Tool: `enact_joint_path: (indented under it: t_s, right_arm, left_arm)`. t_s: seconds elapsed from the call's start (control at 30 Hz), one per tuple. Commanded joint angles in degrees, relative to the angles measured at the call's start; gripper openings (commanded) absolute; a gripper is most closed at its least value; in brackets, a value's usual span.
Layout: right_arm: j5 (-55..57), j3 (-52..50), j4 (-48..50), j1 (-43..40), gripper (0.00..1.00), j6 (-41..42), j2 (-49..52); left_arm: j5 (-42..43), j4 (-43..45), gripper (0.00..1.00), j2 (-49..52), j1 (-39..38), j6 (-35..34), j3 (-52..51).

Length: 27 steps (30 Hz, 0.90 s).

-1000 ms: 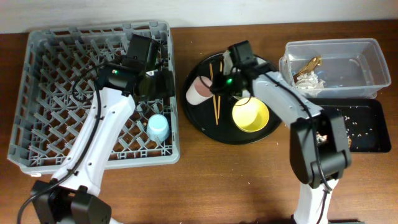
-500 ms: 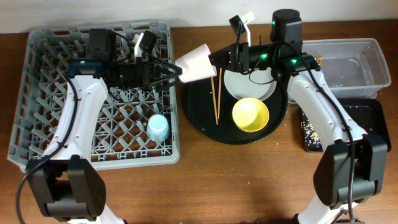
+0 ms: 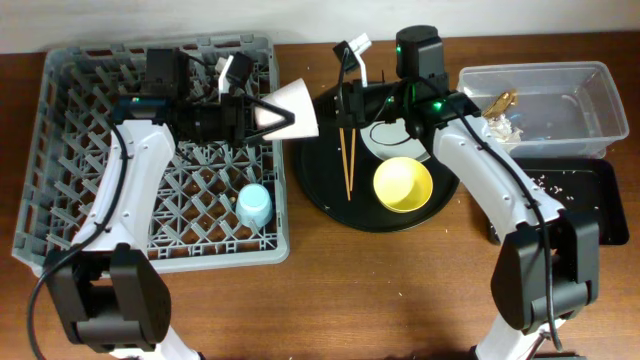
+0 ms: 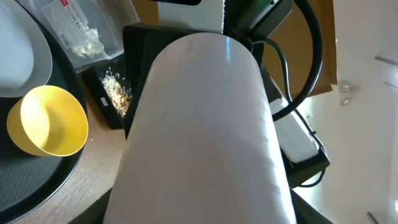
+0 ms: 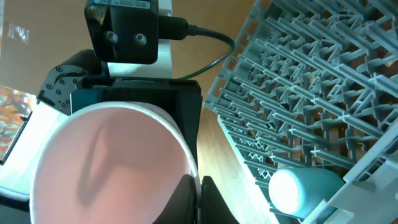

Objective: Sort waste into correct bins and load items into the dishwasher rack
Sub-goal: 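Place the pink cup upside down in the rack with the left gripper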

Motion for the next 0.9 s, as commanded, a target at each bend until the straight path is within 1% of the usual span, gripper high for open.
enact_joint_path:
  t_s: [0.0, 0.03, 0.1, 0.13, 0.17, 0.2, 0.23, 0.27, 0.33, 0.37, 0.4, 0.43, 0.47, 0.53, 0.57, 0.6, 0.8, 0.83, 0.87]
  right_arm:
    - [3.7, 0.2, -1.1, 0.0, 0.04, -0.9, 0.6]
    - [3.7, 0.2, -1.1, 0.0, 0.09, -0.9, 0.6]
    - [3.7, 0.2, -0.9, -0.6, 0.56, -0.9, 0.6]
    - [4.1, 0.2, -0.9, -1.9, 0.68, -0.9, 0.6]
    - [6.0, 0.2, -1.4, -4.5, 0.78, -0.9, 0.6]
    - [7.0, 0.2, -2.1, -5.7, 0.8, -1.1, 0.6]
    - [7.2, 0.2, -3.9, -7.4, 0.85, -3.1, 0.6]
    - [8.3, 0.2, -7.2, -8.9, 0.9, -5.2, 0.6]
    - [15.8, 0.2, -15.6, -10.3, 0.91, -9.6, 0.4]
    - [20.6, 0.3, -19.1, -10.2, 0.91, -11.5, -0.2]
    - [25.9, 0.7, -23.8, -10.2, 0.92, -14.2, -1.1]
    - [30.8, 1.9, -29.5, -10.2, 0.92, -17.1, -1.9]
    - [35.8, 3.5, -35.5, -10.2, 0.92, -19.5, -2.4]
    - [38.9, 4.1, -39.7, -10.2, 0.92, -20.8, -2.6]
    - [40.2, 4.1, -41.9, -10.2, 0.92, -22.0, -2.6]
    - [40.7, 4.1, -42.5, -10.2, 0.92, -22.0, -2.6]
    - [41.7, 4.1, -44.2, -10.2, 0.92, -22.0, -2.6]
    - [41.7, 4.1, -44.5, -10.2, 0.92, -22.0, -2.6]
    - [41.7, 4.1, -44.5, -10.2, 0.91, -22.0, -2.6]
  left_arm:
    - [3.8, 0.3, 0.38, 0.0, 2.0, 0.7, 0.5]
    - [3.8, 0.6, 0.34, 0.0, 2.2, 0.7, 0.5]
    - [2.5, 0.7, 0.3, 0.0, 2.8, 0.7, 0.5]
    - [1.6, 0.7, 0.3, 0.0, 3.7, 0.7, 0.5]
    - [-4.9, 0.7, 0.3, 0.0, 5.2, 0.7, 0.5]
    - [-11.3, 0.7, 0.3, -0.1, 5.7, 0.6, 0.5]
    - [-19.4, 0.6, 0.3, -0.3, 5.8, -1.1, 0.6]
    - [-29.4, -0.1, 0.3, -1.0, 5.6, -1.9, 1.7]
    - [-50.7, -9.0, 0.3, -1.8, 3.1, -1.9, 10.4]
    - [-64.5, -14.6, 0.31, -1.8, 0.0, -1.9, 17.1]
    - [-76.7, -18.3, 0.3, -1.8, -3.9, -1.9, 22.0]
    - [-86.4, -19.5, 0.31, -1.7, -8.5, -1.9, 23.0]
    - [-90.5, -20.2, 0.3, -0.5, -11.6, -1.9, 23.0]
    - [-93.3, -21.7, 0.3, 3.9, -14.5, -1.9, 23.0]
    - [-93.9, -23.8, 0.3, 7.6, -14.7, -3.7, 23.0]
    - [-94.0, -24.6, 0.3, 11.1, -14.6, -4.0, 23.0]
    - [-94.0, -23.8, 0.31, 21.6, -14.4, -4.2, 23.0]
    - [-94.0, -23.6, 0.39, 22.6, -14.3, -4.5, 23.0]
    - [-94.0, -23.1, 0.61, 23.3, -14.3, -4.4, 23.0]
